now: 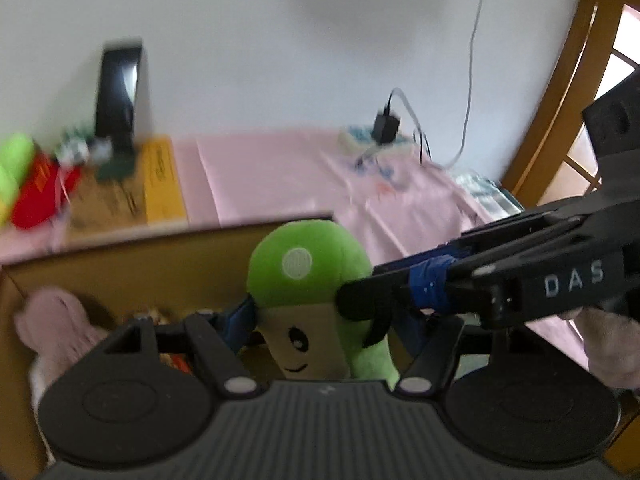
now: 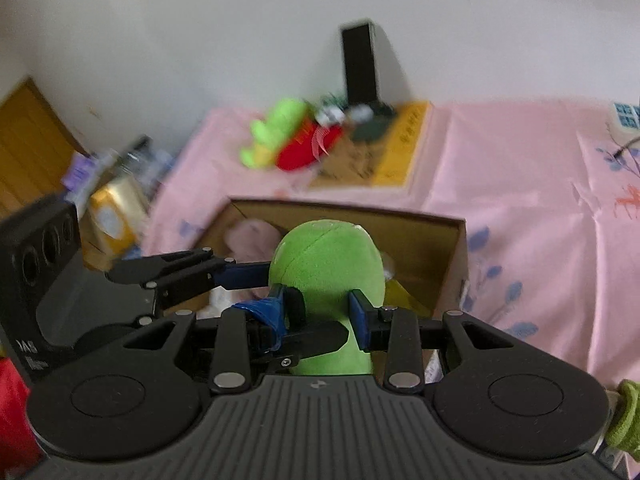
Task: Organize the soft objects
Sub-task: 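Lift and carry the green plush toy into the brown box, then lower the green plush toy into the box and open the right gripper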
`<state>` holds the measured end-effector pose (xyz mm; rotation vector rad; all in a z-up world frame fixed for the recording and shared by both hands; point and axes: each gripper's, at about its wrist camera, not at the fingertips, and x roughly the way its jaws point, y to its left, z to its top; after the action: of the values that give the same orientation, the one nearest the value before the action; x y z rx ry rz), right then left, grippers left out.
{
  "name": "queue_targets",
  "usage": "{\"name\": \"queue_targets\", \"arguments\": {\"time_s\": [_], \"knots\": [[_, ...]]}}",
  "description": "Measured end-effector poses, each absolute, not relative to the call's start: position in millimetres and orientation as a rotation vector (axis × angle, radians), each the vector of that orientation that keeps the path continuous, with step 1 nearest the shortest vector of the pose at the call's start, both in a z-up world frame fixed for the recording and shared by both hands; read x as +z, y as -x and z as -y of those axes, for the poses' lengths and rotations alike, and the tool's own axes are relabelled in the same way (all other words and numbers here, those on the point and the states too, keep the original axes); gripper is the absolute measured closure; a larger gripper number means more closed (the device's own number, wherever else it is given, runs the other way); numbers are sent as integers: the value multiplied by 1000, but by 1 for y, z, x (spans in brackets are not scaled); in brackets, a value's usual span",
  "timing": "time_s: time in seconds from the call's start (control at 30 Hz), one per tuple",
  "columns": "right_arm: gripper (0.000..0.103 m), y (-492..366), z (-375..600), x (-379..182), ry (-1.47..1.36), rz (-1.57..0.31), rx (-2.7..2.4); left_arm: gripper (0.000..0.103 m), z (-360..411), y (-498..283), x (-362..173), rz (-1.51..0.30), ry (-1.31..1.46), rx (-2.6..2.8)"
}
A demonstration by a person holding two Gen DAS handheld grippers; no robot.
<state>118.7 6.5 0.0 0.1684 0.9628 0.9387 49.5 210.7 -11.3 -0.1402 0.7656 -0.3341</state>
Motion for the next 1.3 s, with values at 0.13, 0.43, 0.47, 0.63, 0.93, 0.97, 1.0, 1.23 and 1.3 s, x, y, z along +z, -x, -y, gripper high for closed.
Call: {"name": "queue_targets", "arguments": {"time_s": [0.13, 0.43, 0.47, 0.63, 0.93, 0.97, 1.0, 1.23, 1.3], "knots": [[86, -122, -26, -16, -94, -1041, 852, 33, -222, -69, -35, -857, 177, -369], [88, -129, -56, -36, 6, -1138, 674, 34, -223, -101, -66, -1015, 156, -405], [88, -130, -56, -38, 8, -1146, 655, 34, -221, -100, -66, -1015, 151, -411], [92, -132, -55, -45, 68, -1133, 606, 34, -203, -98, -64, -997, 129, -418], [94, -135, -49, -44, 110, -1122, 604, 34, -186, -99, -64, -992, 159, -417], [93, -137, -49, -43, 106, -1124, 601, 34, -185, -98, -63, -990, 151, -410], [93, -137, -48, -42, 95, -1121, 599, 34, -185, -98, -62, -988, 144, -400], [90, -118, -30, -16, 8, -1016, 629, 33, -199, -83, -39, -917, 131, -322], [89, -109, -22, -9, -21, -978, 630, 33, -201, -74, -32, -897, 101, -282]]}}
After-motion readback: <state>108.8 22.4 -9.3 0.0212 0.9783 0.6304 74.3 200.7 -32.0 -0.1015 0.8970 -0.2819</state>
